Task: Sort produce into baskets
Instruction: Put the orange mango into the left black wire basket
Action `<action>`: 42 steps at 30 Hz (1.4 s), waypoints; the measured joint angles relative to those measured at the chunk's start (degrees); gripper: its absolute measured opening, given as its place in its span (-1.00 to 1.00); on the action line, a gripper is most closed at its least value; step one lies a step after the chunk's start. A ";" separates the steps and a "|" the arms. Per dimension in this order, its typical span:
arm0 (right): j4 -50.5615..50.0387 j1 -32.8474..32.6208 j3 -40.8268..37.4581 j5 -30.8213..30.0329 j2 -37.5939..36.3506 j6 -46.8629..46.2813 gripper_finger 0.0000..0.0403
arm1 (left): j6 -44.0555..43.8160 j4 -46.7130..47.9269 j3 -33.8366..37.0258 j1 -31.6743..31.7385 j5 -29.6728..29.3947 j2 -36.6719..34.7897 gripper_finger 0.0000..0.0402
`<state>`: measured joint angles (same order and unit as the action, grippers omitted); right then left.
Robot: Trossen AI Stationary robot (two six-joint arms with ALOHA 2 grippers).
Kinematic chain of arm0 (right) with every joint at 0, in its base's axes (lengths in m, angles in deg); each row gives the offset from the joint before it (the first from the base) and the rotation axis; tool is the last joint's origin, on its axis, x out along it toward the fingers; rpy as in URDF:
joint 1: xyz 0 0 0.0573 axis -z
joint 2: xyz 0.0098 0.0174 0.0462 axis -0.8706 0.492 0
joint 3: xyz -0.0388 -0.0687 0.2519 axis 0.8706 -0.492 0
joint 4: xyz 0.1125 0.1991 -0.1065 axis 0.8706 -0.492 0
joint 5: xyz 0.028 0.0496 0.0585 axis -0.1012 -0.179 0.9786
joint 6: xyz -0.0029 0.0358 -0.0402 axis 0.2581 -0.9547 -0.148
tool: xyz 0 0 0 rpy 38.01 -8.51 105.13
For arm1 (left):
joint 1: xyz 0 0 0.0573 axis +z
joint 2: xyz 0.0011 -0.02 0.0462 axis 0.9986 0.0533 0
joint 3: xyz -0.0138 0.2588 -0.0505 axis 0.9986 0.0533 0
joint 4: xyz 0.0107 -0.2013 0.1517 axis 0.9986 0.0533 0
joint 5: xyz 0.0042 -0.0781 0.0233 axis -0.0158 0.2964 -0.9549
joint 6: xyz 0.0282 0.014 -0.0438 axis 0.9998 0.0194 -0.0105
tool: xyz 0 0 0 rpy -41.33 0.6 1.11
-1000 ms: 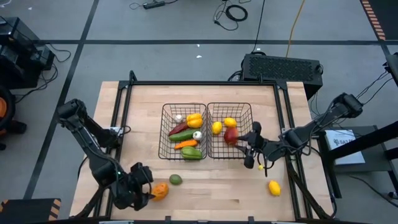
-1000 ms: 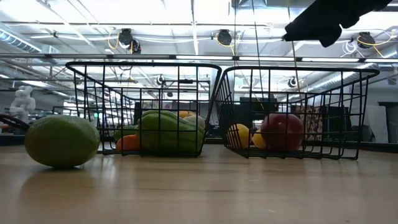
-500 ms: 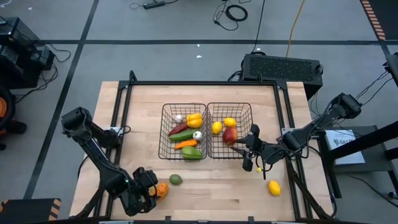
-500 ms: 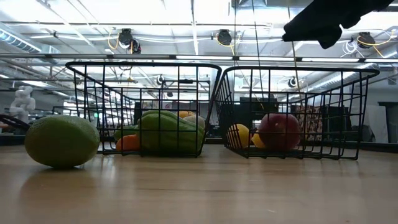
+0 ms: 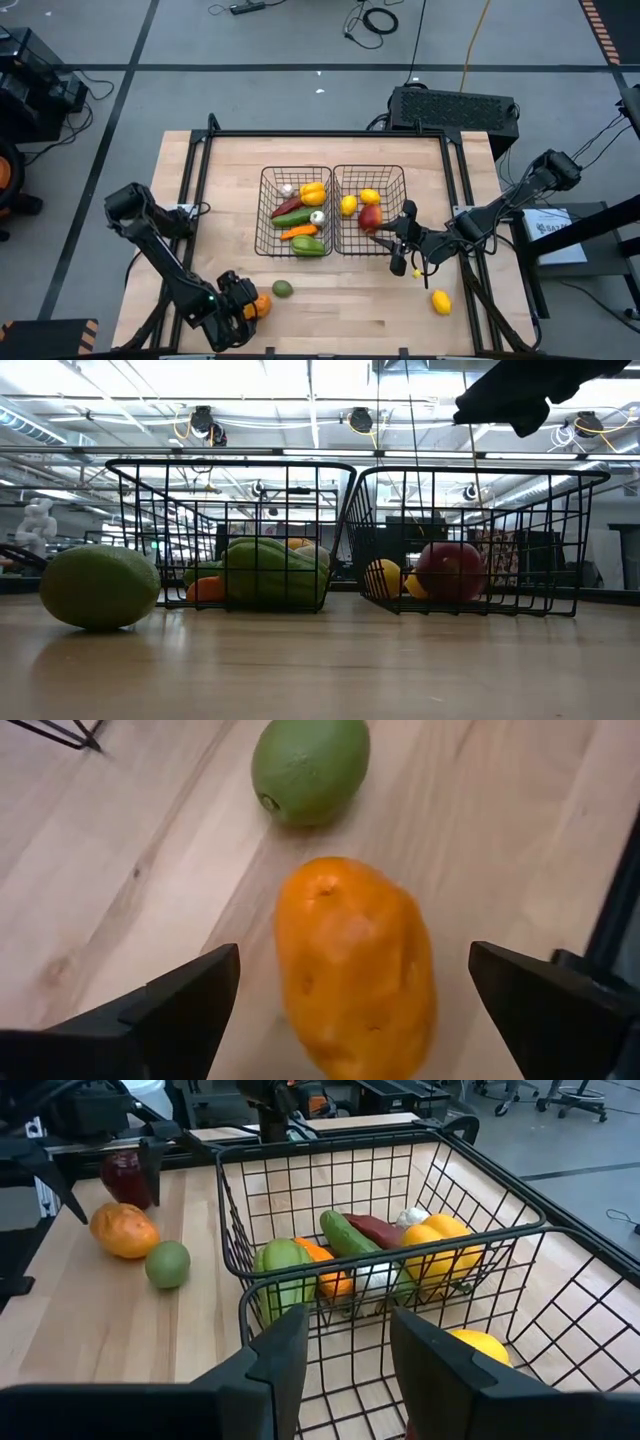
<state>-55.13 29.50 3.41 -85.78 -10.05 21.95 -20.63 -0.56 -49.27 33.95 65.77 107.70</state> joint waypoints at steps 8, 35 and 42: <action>-0.04 0.00 0.00 0.09 0.00 -0.02 -0.33 | -0.41 1.10 0.00 0.09 -1.24 2.37 0.99; 0.02 0.00 0.00 0.08 0.00 -0.02 -0.33 | 7.64 0.06 -0.70 2.82 5.72 6.24 0.58; 0.07 0.00 -0.02 0.07 -0.01 -0.08 -0.33 | 9.78 5.59 -4.47 2.83 6.10 2.08 0.53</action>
<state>-55.07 29.50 3.39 -85.72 -10.06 21.87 -10.85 5.03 -53.73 36.78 71.86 109.78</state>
